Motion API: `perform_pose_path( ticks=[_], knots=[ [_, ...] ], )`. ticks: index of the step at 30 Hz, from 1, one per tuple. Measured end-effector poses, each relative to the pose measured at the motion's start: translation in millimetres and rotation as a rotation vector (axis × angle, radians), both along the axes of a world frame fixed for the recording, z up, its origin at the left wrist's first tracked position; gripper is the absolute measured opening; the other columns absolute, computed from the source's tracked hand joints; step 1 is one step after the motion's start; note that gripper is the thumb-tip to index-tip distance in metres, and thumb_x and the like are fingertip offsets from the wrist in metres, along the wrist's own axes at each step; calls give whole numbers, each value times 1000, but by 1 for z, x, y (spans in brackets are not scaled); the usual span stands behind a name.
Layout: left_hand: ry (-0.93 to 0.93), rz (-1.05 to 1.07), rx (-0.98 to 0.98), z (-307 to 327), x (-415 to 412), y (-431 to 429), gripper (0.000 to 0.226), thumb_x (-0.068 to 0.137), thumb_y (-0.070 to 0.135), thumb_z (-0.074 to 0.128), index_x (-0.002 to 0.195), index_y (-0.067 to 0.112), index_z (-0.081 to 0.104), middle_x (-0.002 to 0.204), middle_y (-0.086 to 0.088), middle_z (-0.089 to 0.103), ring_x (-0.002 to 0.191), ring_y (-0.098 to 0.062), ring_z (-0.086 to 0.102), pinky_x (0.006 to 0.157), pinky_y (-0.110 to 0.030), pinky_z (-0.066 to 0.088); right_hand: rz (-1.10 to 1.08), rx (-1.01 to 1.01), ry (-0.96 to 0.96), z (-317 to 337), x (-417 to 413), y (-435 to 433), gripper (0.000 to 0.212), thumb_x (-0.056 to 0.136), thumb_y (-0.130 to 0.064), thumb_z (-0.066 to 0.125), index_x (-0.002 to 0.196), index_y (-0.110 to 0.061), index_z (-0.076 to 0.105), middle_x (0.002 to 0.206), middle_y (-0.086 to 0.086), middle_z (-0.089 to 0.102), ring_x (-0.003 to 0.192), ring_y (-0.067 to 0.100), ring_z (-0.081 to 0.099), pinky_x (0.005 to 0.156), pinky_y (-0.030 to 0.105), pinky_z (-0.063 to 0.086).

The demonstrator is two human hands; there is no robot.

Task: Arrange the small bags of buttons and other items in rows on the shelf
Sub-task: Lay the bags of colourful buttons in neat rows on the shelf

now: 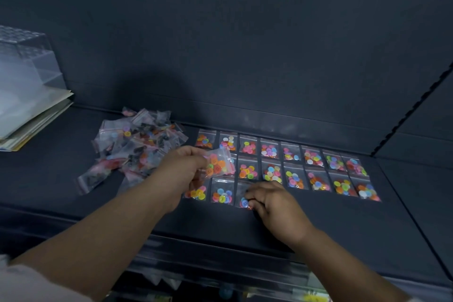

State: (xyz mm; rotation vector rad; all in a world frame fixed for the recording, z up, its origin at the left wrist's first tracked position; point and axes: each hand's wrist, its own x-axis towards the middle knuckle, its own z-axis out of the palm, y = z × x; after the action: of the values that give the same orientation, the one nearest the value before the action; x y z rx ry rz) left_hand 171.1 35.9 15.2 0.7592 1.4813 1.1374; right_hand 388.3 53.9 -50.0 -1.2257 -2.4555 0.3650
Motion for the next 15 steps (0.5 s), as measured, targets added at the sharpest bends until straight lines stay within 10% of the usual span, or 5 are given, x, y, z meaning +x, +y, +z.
perform_pose_path(
  ticks=[9,15],
  knots=[
    [21,-36,-4,2,9,0,9,89,4,58,89,12,63,73,-7,62,62,-14,56,51,-23,49,-32,-83,52,3,0,1,16,92,-17,57,102,-18,70,109,-8,64,104,11,52,87,14,35],
    [-63,-79,-30,3,26,0,11,85,-3,62,88,7,59,87,-13,66,74,-17,64,56,-22,55,-307,-756,849,38,-15,-8,11,90,-22,60,89,-16,69,86,1,68,81,11,60,78,22,49]
  ],
)
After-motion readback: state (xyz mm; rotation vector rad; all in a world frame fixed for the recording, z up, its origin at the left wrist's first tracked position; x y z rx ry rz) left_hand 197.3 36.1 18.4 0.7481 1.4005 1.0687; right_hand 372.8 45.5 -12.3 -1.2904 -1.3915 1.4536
